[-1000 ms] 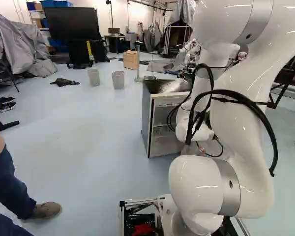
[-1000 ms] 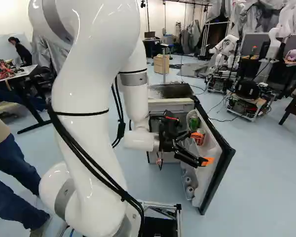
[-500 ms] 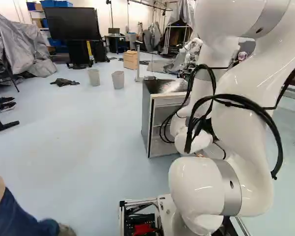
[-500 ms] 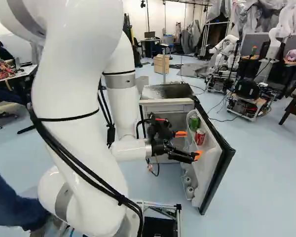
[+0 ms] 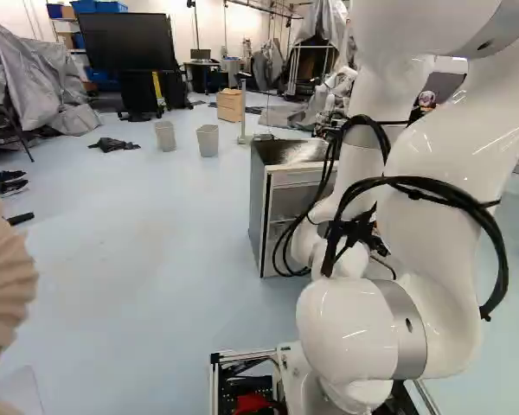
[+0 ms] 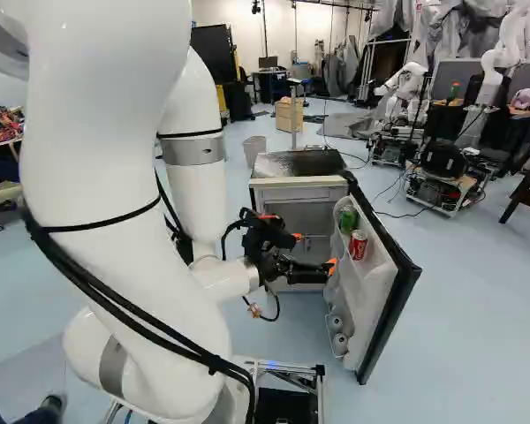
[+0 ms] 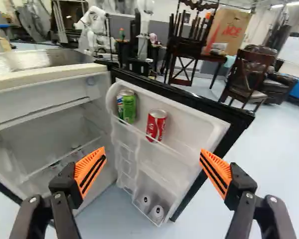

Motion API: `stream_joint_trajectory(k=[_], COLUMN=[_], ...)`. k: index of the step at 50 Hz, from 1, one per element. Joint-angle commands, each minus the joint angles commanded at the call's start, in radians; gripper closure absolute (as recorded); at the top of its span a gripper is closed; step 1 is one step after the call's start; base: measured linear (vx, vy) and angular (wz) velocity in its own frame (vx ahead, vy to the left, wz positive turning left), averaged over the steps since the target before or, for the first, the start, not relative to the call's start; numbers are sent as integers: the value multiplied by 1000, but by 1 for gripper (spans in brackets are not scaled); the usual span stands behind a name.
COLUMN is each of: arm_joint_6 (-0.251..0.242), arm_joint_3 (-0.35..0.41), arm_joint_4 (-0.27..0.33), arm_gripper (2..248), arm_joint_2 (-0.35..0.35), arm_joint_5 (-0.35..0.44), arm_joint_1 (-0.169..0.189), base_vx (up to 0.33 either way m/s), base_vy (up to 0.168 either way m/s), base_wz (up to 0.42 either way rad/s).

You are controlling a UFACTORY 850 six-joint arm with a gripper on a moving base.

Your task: Grab a drink from the fridge

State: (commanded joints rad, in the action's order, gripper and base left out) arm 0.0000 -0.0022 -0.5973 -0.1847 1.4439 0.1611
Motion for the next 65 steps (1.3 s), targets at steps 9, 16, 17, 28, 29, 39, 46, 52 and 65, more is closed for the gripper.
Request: stream_joint_trajectory(k=[9,16,17,28,29,39,46,52,65], arm_joint_6=[0,0,0,0,0,0,0,0,0], arm_joint_3=[4,5,5,5,5,4,0,-4,-17], arm_joint_4=[95,169,179,295,305,410,484,547,669], arm_gripper=[3,3,3,3,3,3,3,3,3], arm_joint_2=[3,4,4,4,4,3,0,-3,-14], arm_joint_5=[0,0,0,0,0,0,0,0,0], arm_joint_1=[-3,-3,-3,-3,-3,-3,-4,-4,-1], base_vx=[0,0,0,0,0,0,0,0,0], base_vy=[0,0,0,0,0,0,0,0,0], base_wz=[0,0,0,0,0,0,0,0,0])
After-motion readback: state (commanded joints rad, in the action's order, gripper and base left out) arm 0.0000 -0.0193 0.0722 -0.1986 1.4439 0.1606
